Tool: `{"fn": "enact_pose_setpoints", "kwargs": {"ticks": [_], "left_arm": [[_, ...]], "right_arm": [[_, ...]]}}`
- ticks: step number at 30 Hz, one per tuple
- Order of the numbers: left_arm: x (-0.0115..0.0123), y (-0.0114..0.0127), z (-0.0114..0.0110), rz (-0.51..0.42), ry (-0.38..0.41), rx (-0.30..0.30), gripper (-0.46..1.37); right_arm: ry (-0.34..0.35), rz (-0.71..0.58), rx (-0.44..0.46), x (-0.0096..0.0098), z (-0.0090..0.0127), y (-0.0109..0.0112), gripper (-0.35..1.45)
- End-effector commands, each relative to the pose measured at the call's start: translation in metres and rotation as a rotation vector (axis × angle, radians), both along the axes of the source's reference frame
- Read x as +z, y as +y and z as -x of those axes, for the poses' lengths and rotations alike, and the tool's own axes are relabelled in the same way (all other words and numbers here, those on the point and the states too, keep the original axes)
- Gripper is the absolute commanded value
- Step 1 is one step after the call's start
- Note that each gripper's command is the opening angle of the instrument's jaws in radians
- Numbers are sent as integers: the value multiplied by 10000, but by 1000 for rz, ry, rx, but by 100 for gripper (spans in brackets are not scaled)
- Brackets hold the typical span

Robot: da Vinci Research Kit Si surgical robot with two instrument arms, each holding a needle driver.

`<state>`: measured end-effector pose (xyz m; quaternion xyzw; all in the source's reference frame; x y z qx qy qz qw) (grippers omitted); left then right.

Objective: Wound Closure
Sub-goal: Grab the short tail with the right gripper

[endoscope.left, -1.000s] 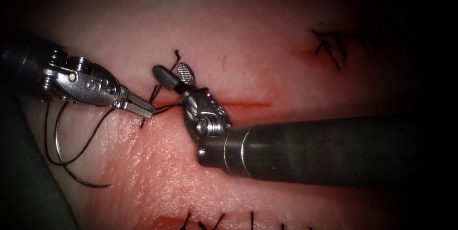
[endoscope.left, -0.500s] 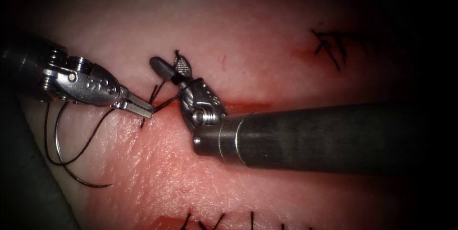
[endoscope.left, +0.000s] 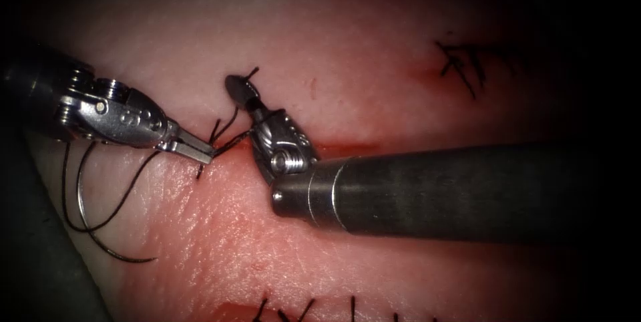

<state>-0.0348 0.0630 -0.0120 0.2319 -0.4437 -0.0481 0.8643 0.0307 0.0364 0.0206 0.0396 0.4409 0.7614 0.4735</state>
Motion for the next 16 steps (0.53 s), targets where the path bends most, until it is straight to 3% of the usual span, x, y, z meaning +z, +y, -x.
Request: {"fn": "enact_pose_setpoints", "kwargs": {"ticks": [1, 16], "left_arm": [[0, 0, 0, 3, 1, -3, -35], [0, 0, 0, 2, -1, -2, -35]], "right_arm": [[-2, -3, 2, 0, 0, 0, -35], [5, -4, 1, -7, 5, 2, -35]]}}
